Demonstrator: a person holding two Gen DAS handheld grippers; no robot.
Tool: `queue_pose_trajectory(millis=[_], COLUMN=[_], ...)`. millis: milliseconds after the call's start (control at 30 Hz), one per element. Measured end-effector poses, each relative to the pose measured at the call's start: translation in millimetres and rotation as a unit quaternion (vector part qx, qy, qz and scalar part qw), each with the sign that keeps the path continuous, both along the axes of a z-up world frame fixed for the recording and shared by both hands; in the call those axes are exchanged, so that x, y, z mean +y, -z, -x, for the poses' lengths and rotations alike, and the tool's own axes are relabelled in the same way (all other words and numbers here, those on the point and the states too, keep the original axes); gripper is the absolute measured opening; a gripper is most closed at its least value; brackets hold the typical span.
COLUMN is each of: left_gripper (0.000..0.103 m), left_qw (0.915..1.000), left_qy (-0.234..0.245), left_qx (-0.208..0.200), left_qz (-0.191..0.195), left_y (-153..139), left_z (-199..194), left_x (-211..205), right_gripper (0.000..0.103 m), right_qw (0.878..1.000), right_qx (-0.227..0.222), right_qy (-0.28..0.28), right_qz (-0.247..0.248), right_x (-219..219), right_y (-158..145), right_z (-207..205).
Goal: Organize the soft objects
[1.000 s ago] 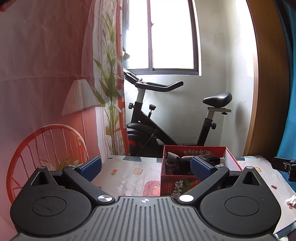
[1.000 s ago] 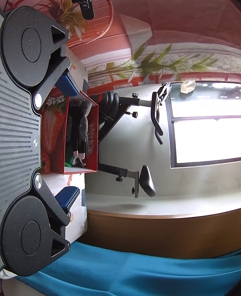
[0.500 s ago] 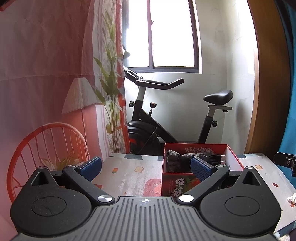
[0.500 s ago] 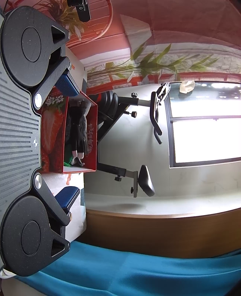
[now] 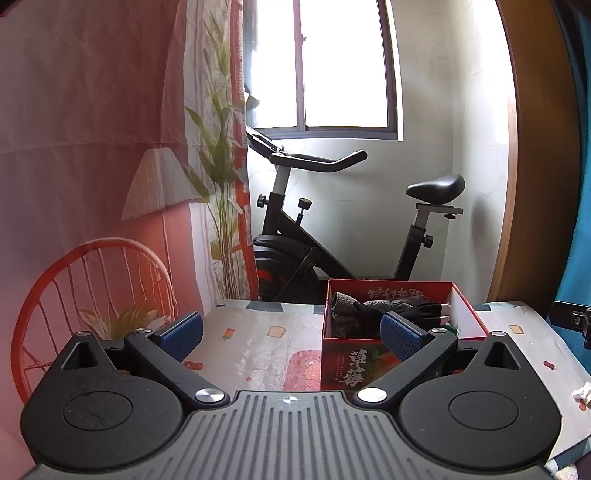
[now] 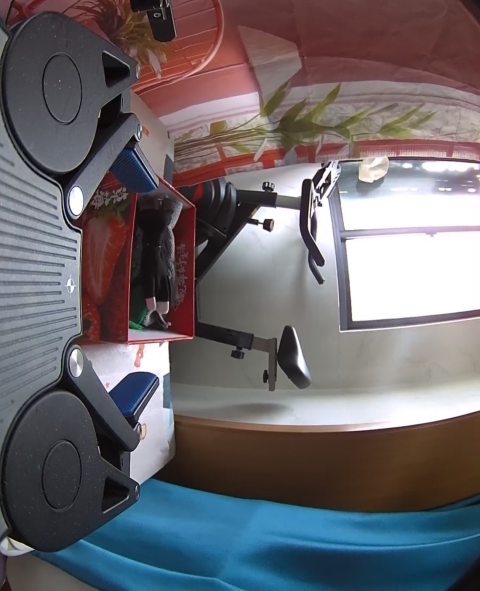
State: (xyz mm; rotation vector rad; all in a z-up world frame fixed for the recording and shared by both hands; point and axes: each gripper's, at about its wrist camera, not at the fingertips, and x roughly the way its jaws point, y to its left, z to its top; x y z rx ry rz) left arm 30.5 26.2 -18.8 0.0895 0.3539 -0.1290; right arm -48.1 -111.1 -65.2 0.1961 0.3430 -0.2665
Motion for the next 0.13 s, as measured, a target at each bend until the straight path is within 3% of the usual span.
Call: queue_pose_trajectory(millis=[133], left_gripper=[0.103], left_qw=[1.0], left_qy=[0.001], left_qx=[0.003], left_qz=[0.004], left_y=[0.4], left_z=[-0.3], left_x=[2.1], right_gripper=[0.103], right_qw=[1.0], right_qx=[0.0], right_qy=[0.0], right_qz=[0.0], right_x=[0.2], right_y=[0.1], right_z=[0.1])
